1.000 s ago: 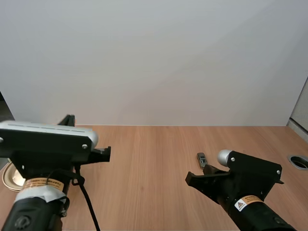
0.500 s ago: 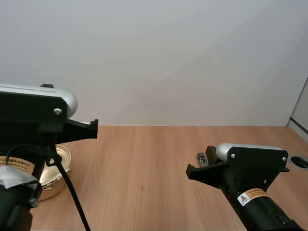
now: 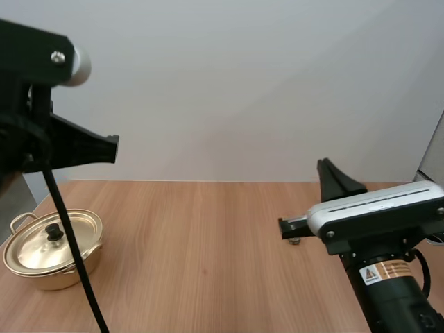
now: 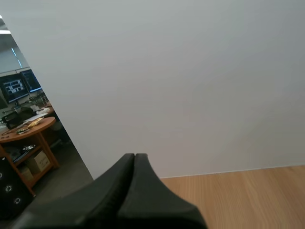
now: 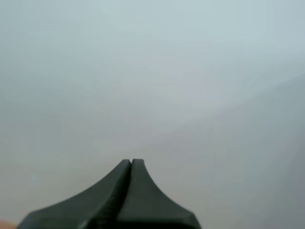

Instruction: Open the pot, put the car inside, and close it

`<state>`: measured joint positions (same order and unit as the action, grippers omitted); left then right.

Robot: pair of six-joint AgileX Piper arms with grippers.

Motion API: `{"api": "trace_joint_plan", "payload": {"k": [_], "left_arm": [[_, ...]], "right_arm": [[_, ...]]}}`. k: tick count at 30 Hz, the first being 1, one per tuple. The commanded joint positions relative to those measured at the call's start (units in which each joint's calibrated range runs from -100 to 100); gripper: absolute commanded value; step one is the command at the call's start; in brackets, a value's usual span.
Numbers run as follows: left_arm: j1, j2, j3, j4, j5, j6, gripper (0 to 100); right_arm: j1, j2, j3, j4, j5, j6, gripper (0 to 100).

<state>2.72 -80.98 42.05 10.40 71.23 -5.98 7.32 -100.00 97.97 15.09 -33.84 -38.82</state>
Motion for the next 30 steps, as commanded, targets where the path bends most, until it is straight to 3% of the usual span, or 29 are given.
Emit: {"api": "trace_joint_plan", "payload": {"k": [1, 3, 7, 12, 19, 26, 30], "left_arm": [[0.0, 14.4, -11.0, 0.1, 14.3, 0.2, 0], [0.86, 19.4, -13.3, 0.1, 14.3, 1.1, 0], [3.56, 28.0, -13.8, -1.3, 11.8, 1.5, 0], [6.12, 37.0, -13.8, -6.2, 11.6, 3.2, 0], [6.42, 39.5, -13.8, -6.7, 6.2, 4.2, 0], [6.42, 39.2, -13.8, -6.7, 7.1, 6.8, 0], [6.42, 39.2, -13.8, -6.7, 10.0, 6.9, 0]], "right_arm": [[0.0, 0.0, -1.7, 66.9, -2.0, -61.2, 0], [0.0, 0.0, -3.1, 77.5, 0.6, -61.2, 0], [0.0, 0.0, -4.6, 77.6, 2.4, -61.2, 0], [0.0, 2.1, -5.1, 77.2, 15.7, -61.2, 0], [0.0, 11.9, -6.0, 76.8, 34.7, -61.2, 0], [-1.0, 17.4, -10.3, 76.9, 44.0, -61.2, 0], [-2.9, 25.5, -13.5, 76.9, 47.1, -61.2, 0]]}}
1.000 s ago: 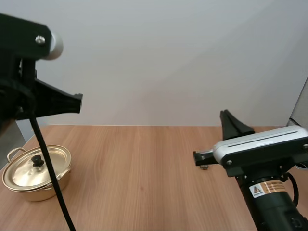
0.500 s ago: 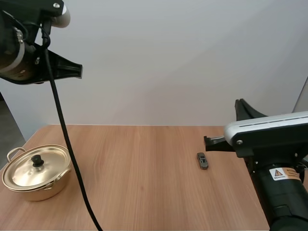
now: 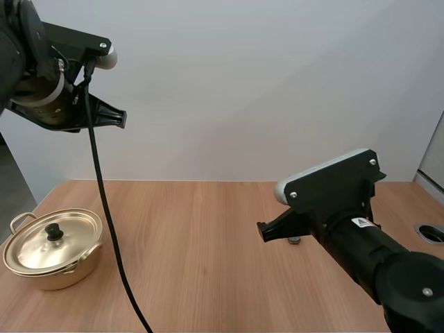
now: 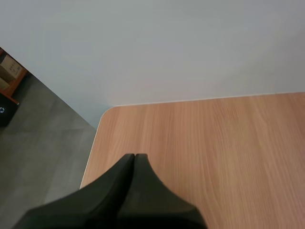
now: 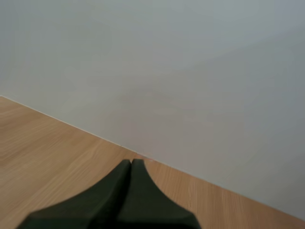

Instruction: Open the pot, put the car inside, and close it

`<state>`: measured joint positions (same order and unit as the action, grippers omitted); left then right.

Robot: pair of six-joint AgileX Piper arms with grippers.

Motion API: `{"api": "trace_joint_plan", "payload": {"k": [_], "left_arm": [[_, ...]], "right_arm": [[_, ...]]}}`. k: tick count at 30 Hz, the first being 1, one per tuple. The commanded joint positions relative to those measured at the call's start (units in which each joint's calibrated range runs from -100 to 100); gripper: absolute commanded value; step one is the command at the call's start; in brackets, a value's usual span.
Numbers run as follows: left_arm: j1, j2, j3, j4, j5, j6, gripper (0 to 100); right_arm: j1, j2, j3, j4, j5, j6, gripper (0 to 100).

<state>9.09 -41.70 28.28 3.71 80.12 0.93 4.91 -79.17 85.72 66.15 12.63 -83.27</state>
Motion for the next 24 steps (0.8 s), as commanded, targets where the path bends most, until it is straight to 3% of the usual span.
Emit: {"api": "trace_joint_plan", "payload": {"k": [1, 8, 17, 24], "left_arm": [[0.05, 0.0, 0.0, 0.0, 2.1, 0.3, 0], [0.05, 0.0, 0.0, 1.1, 8.1, 3.1, 0], [0.27, 2.6, 0.3, 5.6, 14.0, 1.6, 0], [6.8, 9.8, 0.3, 2.9, 16.7, 5.6, 0]], "right_arm": [[-0.7, 7.5, -2.5, 25.7, 0.7, -16.7, 0], [-0.8, 22.6, -9.1, 23.6, 1.3, -16.7, 0], [-0.8, 24.8, -10.4, 23.7, 1.7, -16.0, 0], [-0.8, 15.8, -10.4, 23.2, -6.7, -16.7, 0]]}}
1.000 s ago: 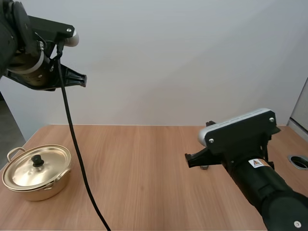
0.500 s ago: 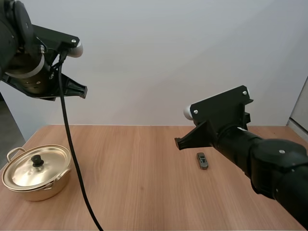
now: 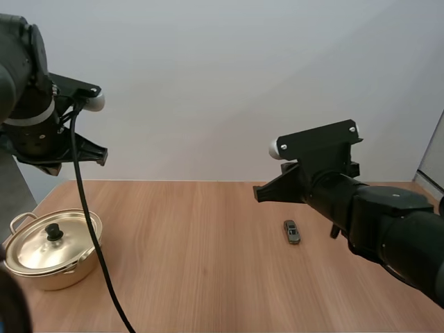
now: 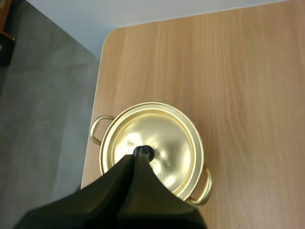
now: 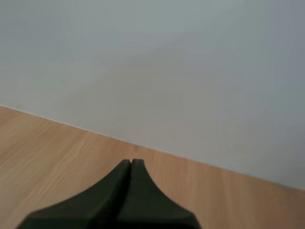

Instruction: Open the pot, put the car inside, and close it

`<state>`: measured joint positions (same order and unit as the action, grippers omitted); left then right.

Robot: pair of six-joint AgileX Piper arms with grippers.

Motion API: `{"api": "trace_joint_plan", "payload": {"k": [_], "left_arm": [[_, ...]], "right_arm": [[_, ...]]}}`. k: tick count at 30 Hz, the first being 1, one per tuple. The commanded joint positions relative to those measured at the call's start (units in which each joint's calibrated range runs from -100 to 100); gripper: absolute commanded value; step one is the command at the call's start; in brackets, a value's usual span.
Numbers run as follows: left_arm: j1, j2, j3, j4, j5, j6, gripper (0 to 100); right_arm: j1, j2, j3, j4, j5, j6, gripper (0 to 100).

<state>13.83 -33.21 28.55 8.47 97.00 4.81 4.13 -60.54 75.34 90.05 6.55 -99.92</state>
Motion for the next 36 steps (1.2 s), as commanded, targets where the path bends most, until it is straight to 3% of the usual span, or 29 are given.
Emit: {"api": "trace_joint_plan", "payload": {"k": [1, 4, 6, 12, 14, 20, 22, 36], "left_arm": [[3.15, 2.3, 0.0, -3.5, -0.3, 2.9, 0], [5.75, 5.0, 0.0, -7.8, -0.3, 4.7, 0], [6.68, 7.2, 0.0, -9.5, 0.1, 5.4, 0], [6.86, 12.8, 0.0, -10.1, 2.9, 5.7, 3], [6.86, 13.9, 0.0, -10.1, 3.0, 5.8, 15], [6.86, 17.1, 0.0, -7.9, 3.0, 5.8, 85], [6.86, 18.4, 0.0, -5.5, 3.0, 5.8, 94], [6.86, 26.4, 0.0, -4.3, -3.7, 6.2, 91]], "right_arm": [[0.0, -4.0, 0.0, -1.7, 0.0, -0.1, 0], [0.0, -5.6, 0.0, -2.3, 1.6, -0.1, 0], [0.0, -5.6, 0.0, -2.3, 1.6, -0.1, 0], [0.0, -5.5, 0.0, -2.5, 1.4, -0.1, 0], [0.0, -5.5, 0.0, -2.5, 1.4, -0.1, 0], [0.0, -5.5, 0.0, -3.6, 1.4, -0.1, 0], [0.0, -5.5, 0.0, -3.7, 1.4, -0.1, 0], [-0.1, -5.5, 0.0, -4.0, 0.6, -0.1, 0]]}}
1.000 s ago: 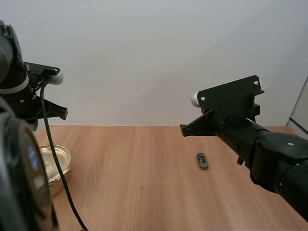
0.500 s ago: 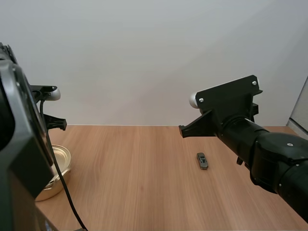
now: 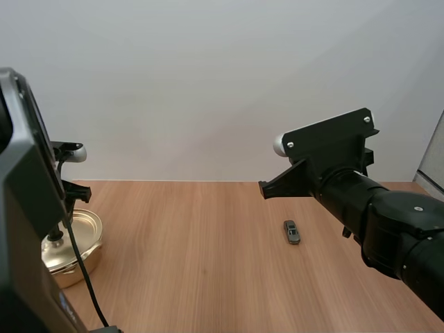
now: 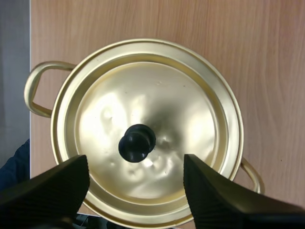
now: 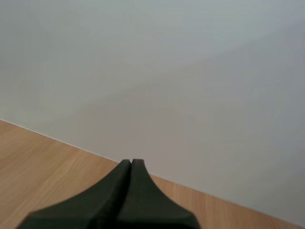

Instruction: Open the pot, put the car inside, and close it

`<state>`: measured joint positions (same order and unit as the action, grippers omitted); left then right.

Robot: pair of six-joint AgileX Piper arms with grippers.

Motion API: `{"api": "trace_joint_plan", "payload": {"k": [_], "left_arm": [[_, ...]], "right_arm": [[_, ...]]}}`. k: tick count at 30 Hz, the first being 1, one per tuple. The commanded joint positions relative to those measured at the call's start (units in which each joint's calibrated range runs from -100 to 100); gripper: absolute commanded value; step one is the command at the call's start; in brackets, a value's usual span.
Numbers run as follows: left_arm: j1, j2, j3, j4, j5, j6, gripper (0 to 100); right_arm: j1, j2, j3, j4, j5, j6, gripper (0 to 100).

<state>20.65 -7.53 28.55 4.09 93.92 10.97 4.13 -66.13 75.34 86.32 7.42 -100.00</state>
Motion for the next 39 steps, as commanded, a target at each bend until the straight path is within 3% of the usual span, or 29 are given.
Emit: {"api": "trace_joint_plan", "payload": {"k": [1, 5, 9, 10, 11, 14, 15, 22, 27, 29, 34, 39], "left_arm": [[0.04, 1.3, 0.0, 0.1, -1.4, 0.1, 91], [0.04, 3.8, 0.0, 0.1, -4.5, 0.3, 90], [0.04, 6.2, 0.0, 0.1, -4.5, 0.3, 80], [0.04, 6.9, 0.0, 0.1, -4.1, 0.3, 70], [0.04, 7.0, 0.0, 0.0, -3.9, 0.3, 66], [0.04, 7.5, 0.0, -0.2, -3.7, 1.0, 11], [0.04, 7.4, 0.0, -0.6, -4.1, 1.4, 0], [0.04, 3.5, -1.6, -9.1, -7.9, 6.0, 0], [0.04, -0.9, -6.4, -16.8, -6.5, 8.3, 0], [0.04, -2.6, -9.1, -18.0, -6.5, 8.5, 0], [0.04, -6.5, -14.8, -19.3, -6.5, 8.5, 0], [0.04, -10.0, -20.0, -20.5, -4.3, 8.5, 0]], "right_arm": [[-0.1, 0.1, 0.0, -0.6, -0.2, 0.0, 0], [-0.5, 0.1, 0.0, -1.3, -0.2, 0.0, 0], [-0.9, 0.1, 0.0, -1.3, -0.1, 0.0, 0], [-0.9, 0.1, 0.0, -1.3, -0.1, 0.0, 0], [-0.9, 0.1, 0.2, -1.3, -0.1, 0.0, 0], [-1.1, 0.8, 0.4, -1.3, -0.3, 0.0, 0], [-1.4, 0.8, 0.4, -1.3, -0.5, 0.0, 0], [-1.9, 0.8, 0.4, 0.2, -0.4, 0.0, 0], [-1.9, 0.8, -0.3, 12.4, -10.0, 0.0, 0], [-1.9, 0.8, -1.5, 13.7, -14.8, 0.3, 0], [-1.9, 0.8, -5.7, 13.7, -19.8, 13.4, 0], [-1.9, 0.8, -9.0, 13.7, -12.6, 14.7, 0]]}}
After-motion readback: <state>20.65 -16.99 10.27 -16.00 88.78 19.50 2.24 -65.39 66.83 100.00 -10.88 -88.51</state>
